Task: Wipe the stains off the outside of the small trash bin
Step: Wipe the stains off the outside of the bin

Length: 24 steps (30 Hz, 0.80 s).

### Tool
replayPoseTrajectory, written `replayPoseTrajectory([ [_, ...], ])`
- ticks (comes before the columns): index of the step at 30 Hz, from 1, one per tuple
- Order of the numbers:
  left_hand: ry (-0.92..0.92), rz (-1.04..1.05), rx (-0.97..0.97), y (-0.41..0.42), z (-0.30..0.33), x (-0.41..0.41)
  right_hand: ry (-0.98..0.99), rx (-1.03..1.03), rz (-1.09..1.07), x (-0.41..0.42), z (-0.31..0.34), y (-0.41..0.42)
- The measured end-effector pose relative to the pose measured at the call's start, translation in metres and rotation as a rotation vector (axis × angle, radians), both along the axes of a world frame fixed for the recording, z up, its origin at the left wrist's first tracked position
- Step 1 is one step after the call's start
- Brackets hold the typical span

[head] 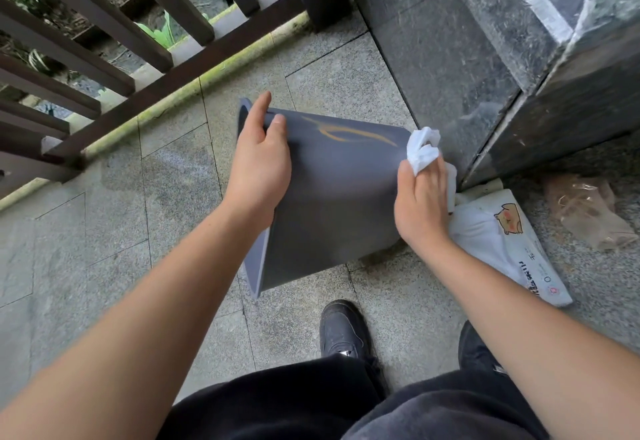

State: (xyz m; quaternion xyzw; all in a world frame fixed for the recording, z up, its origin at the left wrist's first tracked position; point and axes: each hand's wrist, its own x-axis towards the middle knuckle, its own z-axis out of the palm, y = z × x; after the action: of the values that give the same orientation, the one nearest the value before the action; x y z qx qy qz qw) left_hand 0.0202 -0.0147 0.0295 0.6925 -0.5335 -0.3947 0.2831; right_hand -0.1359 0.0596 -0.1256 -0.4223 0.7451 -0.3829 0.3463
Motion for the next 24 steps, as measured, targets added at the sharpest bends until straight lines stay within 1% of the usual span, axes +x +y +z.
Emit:
replayPoseTrajectory([
  [2, -0.017, 0.002, -0.008, 0.000, -0.001, -0.001, 0.056, -0.073, 0.082, 0.018, 0.011, 0.005],
  [5, -0.026, 0.015, -0.043, -0.001, -0.005, 0.001, 0.028, -0.253, 0.164, 0.040, 0.035, 0.015],
  [8, -0.062, 0.014, -0.058, 0.000, -0.008, 0.004, 0.032, -0.382, 0.345, 0.061, 0.061, 0.020],
  [10, -0.043, 0.014, -0.060, 0.002, -0.009, 0.005, 0.035, -0.488, 0.440, 0.075, 0.074, 0.022],
  [14, -0.002, 0.000, -0.042, 0.009, -0.009, 0.014, 0.076, -0.570, 0.564, 0.072, 0.070, 0.021],
  [16, -0.013, -0.002, -0.041, 0.011, -0.011, 0.020, 0.097, -0.571, 0.543, 0.059, 0.051, 0.024],
  [20, -0.003, 0.013, -0.030, 0.014, -0.017, 0.031, 0.119, -0.427, 0.329, 0.029, 0.006, 0.032],
  [24, 0.085, 0.047, -0.014, 0.013, -0.018, 0.036, 0.040, -0.345, 0.201, 0.018, -0.008, 0.026],
])
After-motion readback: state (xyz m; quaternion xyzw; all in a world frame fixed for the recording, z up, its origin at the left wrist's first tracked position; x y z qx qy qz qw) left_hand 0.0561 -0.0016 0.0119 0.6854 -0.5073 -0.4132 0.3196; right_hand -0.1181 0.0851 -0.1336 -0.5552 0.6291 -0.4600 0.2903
